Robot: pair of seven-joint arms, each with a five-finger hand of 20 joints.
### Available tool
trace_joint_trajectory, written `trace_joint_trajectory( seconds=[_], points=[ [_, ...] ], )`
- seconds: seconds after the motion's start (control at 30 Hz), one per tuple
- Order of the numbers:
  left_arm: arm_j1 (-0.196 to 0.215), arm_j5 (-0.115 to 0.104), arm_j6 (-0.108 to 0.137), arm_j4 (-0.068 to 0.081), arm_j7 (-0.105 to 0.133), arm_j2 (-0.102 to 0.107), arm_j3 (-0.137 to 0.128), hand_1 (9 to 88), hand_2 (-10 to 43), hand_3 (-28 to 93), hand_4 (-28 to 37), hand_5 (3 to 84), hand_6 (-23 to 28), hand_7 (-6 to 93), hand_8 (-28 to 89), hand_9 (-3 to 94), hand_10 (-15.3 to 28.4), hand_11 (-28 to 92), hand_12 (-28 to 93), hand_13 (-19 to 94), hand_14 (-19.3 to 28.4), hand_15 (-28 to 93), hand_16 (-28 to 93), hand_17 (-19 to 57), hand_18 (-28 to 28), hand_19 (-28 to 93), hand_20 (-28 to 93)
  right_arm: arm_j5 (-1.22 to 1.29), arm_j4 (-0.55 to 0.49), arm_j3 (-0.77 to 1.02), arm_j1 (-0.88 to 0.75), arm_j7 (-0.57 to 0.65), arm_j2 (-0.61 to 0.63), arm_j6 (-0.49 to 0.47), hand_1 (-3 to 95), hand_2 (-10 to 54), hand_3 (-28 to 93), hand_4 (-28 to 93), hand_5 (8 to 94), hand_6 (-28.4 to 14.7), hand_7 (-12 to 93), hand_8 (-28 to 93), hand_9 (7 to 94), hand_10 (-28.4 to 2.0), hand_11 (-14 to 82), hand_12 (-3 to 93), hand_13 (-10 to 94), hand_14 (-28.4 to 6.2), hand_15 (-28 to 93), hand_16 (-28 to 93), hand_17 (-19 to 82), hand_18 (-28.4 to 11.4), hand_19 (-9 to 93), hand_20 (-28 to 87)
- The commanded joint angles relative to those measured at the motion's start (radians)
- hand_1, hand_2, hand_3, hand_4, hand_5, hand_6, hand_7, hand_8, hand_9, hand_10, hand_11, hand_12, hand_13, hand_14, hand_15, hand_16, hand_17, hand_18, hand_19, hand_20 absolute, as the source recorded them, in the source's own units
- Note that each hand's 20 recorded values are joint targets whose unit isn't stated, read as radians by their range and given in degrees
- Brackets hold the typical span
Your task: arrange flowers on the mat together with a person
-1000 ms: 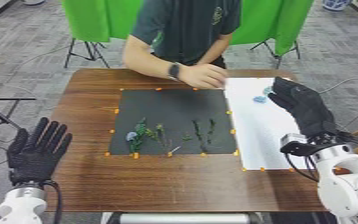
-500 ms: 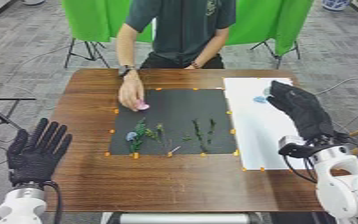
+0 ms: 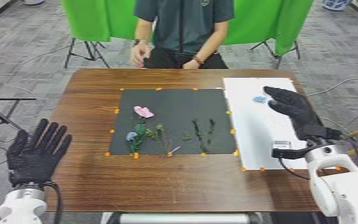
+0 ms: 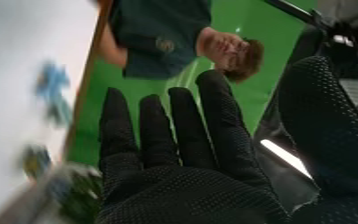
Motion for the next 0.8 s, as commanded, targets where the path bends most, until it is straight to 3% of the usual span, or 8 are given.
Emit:
trace_joint_trajectory(
  seconds=[0.03,0.13,0.2,0.33,0.4,0.5,0.7,0.8],
  points=[
    [0.009,0.001,0.009,0.003,-0.008,-0.009,-0.008,28.2,13.1,73,-28.3,44.4,7.0,7.6,-9,41.2,12.5,14,5,30,13.4,26,-7,-4.2,12.1,32,8,-0.444,0.000,-0.010,0.024,0.183,0.053,0.033,32.8,-1.1,77,-24,39.5,-4.1,14,-12,32.6,-11.9,3.2,7.8,21,-12.2,7,3,15,-11.6,17,13],
    [0.010,0.001,0.008,0.003,-0.010,-0.010,-0.007,28.2,13.1,73,-28.3,44.4,7.0,7.5,-9,41.2,12.5,14,5,30,13.4,26,-7,-4.1,12.1,32,8,-0.657,0.006,-0.017,0.022,0.271,0.082,0.037,35.2,-5.2,79,-25,38.9,-3.7,15,-12,31.2,-11.5,3.5,8.0,20,-12.5,5,4,13,-11.6,19,12],
    [0.012,0.002,0.009,0.003,-0.011,-0.009,-0.009,28.2,13.1,73,-28.3,44.4,7.0,7.6,-9,41.2,12.5,14,5,30,13.4,26,-8,-4.1,12.1,32,8,-0.773,0.013,-0.060,0.050,0.395,0.110,0.008,36.8,-7.3,79,-25,38.6,-3.1,16,-13,30.9,-11.2,3.8,8.0,19,-12.2,4,5,13,-11.6,20,11],
    [0.016,0.002,0.007,0.001,-0.008,-0.007,-0.012,28.2,13.2,73,-28.3,44.4,7.0,7.6,-9,41.2,12.5,14,5,30,14.0,27,-7,-4.2,12.1,32,8,-0.863,0.039,-0.068,0.062,0.482,0.137,-0.082,38.8,-9.4,81,-27,36.4,-2.5,17,-14,27.9,-10.9,3.3,8.0,16,-13.8,0,9,10,-11.9,24,9],
    [0.017,0.001,0.007,0.000,-0.009,-0.006,-0.012,28.2,13.2,73,-28.3,44.4,7.0,7.6,-9,41.2,12.5,14,5,30,14.3,27,-7,-4.2,12.1,32,8,-0.825,0.038,-0.060,0.085,0.524,0.139,-0.196,40.0,-9.5,81,-28,35.0,-2.4,17,-14,26.6,-11.4,2.5,8.2,16,-14.6,-1,11,9,-12.0,25,8],
    [0.017,0.004,0.005,-0.001,-0.010,-0.008,-0.014,28.2,13.2,73,-28.3,44.4,7.0,7.7,-9,41.2,12.5,14,5,30,14.6,28,-7,-4.1,12.0,32,8,-0.834,0.078,-0.114,0.134,0.570,0.159,-0.168,42.4,-9.5,80,-28,32.9,-2.6,17,-14,24.5,-12.5,2.0,8.5,15,-15.4,-2,13,8,-13.1,27,9],
    [0.010,0.002,0.004,0.001,-0.008,-0.011,-0.002,28.1,13.3,73,-28.3,44.4,6.9,7.8,-9,41.2,12.5,14,5,30,14.9,28,-7,-4.1,12.0,32,8,-0.754,0.154,-0.178,0.259,0.655,0.164,-0.278,45.1,-9.5,80,-28,33.5,-2.8,17,-14,25.1,-12.6,3.4,8.5,19,-15.4,-1,14,10,-14.9,31,10],
    [0.009,0.002,0.004,0.001,-0.005,-0.010,-0.002,28.0,13.3,73,-28.3,44.4,6.9,7.8,-9,41.2,12.5,14,5,29,15.0,28,-7,-4.1,12.0,32,8,-0.692,0.158,-0.178,0.306,0.720,0.157,-0.428,47.6,-9.5,79,-28,34.3,-3.1,17,-14,28.0,-12.2,5.4,8.4,27,-14.4,4,15,15,-17.2,36,11]
  ],
)
